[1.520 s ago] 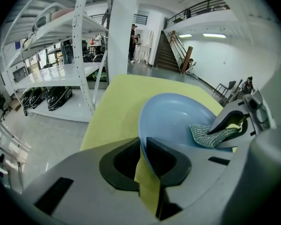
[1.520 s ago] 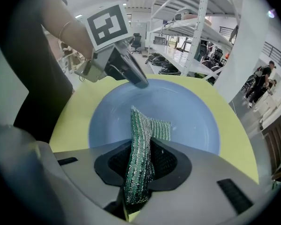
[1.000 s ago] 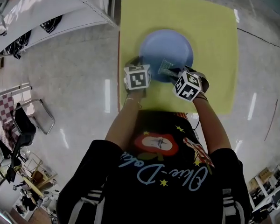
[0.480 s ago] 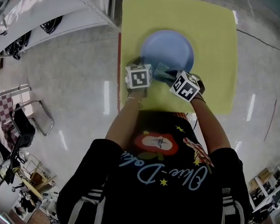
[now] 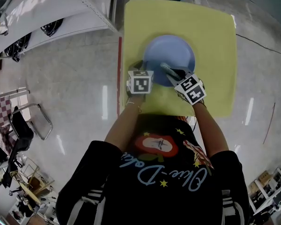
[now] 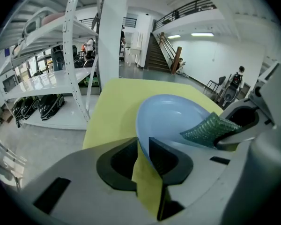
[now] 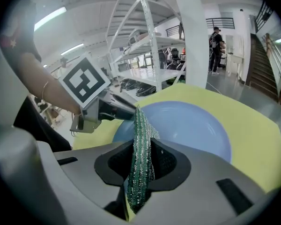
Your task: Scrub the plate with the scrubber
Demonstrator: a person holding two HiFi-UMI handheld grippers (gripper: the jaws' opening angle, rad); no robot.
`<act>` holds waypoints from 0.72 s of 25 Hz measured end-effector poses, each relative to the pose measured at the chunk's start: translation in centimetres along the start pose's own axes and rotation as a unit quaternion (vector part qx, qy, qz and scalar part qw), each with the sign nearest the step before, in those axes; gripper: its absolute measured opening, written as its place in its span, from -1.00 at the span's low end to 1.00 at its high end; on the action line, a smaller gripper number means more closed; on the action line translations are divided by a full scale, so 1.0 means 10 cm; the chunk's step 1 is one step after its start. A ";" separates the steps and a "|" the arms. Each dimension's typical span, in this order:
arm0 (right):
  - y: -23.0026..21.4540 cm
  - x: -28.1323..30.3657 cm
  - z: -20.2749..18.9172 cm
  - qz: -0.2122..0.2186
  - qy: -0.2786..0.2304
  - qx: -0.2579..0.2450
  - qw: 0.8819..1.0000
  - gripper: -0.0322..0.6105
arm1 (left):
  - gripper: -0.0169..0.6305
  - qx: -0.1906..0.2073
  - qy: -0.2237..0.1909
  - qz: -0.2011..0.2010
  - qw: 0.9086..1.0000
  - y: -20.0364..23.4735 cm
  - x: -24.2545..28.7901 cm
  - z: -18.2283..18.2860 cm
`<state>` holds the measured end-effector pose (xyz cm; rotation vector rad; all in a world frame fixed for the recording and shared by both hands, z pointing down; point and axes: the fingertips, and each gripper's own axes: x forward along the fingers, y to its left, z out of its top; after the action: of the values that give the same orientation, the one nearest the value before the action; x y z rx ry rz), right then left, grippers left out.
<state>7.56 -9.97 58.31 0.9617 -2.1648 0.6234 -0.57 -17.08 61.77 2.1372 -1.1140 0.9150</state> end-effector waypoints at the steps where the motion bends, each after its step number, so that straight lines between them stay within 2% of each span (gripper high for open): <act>1: -0.02 -0.03 0.04 -0.008 -0.011 0.006 1.000 -0.69 | -0.73 0.002 -0.005 0.000 1.000 0.01 -0.02 0.01; 5: -0.10 -0.15 0.21 -0.039 -0.063 0.040 0.996 -0.69 | -0.71 0.007 -0.035 0.011 0.999 0.10 -0.14 0.12; 7: -0.12 -0.22 0.30 -0.054 -0.090 0.057 0.993 -0.70 | -0.82 0.014 -0.053 0.010 0.998 0.13 -0.24 0.18; 11: -0.17 -0.38 0.50 -0.076 -0.138 0.066 0.985 -0.70 | -0.93 0.026 -0.091 -0.040 0.995 0.03 -0.43 0.37; 15: -0.15 -0.58 0.64 -0.086 -0.181 0.061 0.978 -0.70 | -0.94 0.055 -0.134 -0.070 0.987 -0.17 -0.65 0.57; 18: -0.13 -0.80 0.75 -0.090 -0.221 0.063 0.969 -0.70 | -0.94 0.047 -0.161 -0.090 0.982 -0.37 -0.83 0.69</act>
<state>9.68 -12.02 47.69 1.4625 -2.3998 0.4968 1.20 -16.32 50.55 2.4808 -1.0189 0.5602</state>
